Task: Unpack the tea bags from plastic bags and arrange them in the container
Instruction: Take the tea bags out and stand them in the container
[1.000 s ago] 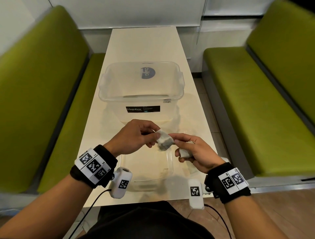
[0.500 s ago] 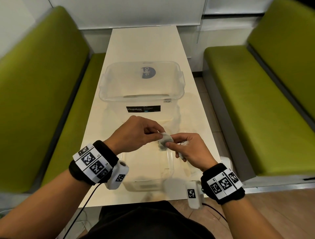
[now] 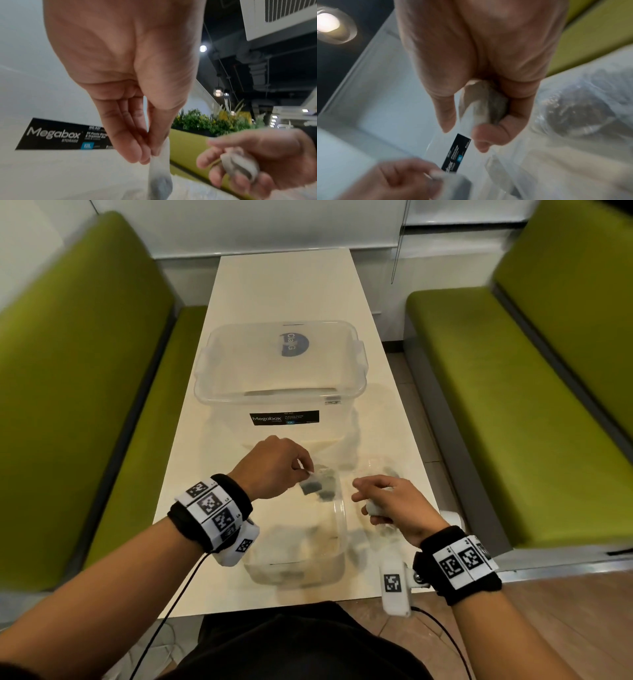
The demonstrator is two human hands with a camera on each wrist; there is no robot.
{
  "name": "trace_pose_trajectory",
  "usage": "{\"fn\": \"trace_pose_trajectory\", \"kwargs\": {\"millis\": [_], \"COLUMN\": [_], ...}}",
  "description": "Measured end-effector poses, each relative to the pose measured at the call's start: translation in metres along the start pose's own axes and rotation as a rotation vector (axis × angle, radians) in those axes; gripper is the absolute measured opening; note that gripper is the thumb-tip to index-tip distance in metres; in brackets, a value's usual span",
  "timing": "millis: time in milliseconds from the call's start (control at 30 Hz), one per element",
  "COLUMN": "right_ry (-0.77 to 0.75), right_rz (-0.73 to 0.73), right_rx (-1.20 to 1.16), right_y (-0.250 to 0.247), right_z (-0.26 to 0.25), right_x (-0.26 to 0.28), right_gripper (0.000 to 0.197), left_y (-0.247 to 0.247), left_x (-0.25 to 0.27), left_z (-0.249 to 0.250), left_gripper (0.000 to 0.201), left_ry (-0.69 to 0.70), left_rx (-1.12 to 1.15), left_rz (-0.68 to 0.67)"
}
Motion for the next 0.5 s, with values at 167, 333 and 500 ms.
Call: {"fn": "trace_pose_trajectory", "kwargs": {"millis": [167, 333, 500], "right_ry": [0.191, 0.203, 0.174], "right_rz": [-0.106, -0.175, -0.161], "right_rx": [-0.338, -0.438, -0.399], "right_y": [0.002, 0.005, 0.0], "right_z": [0.013, 0.01, 0.007], "right_x": [0.006, 0.011, 0.012], "right_gripper": [0.033, 0.043, 0.03], "left_y": [0.039, 0.067, 0.083], "left_x": [-0.013, -0.026, -0.034], "left_z": [-0.001, 0.007, 0.008], "left_gripper": [0.007, 0.003, 0.004], "left_ry": [0.042, 0.078, 0.066], "left_rx": [-0.148, -0.178, -0.191], "left_rz": [-0.073, -0.112, -0.123]}}
Point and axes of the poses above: each hand's wrist, its own x-axis away from the middle knuckle, its own y-axis out of the palm, z = x × y, the point moved 10 cm from there along -x, towards the middle knuckle, and after that the axes turned 7 degrees about z, right-handed, at the moved point
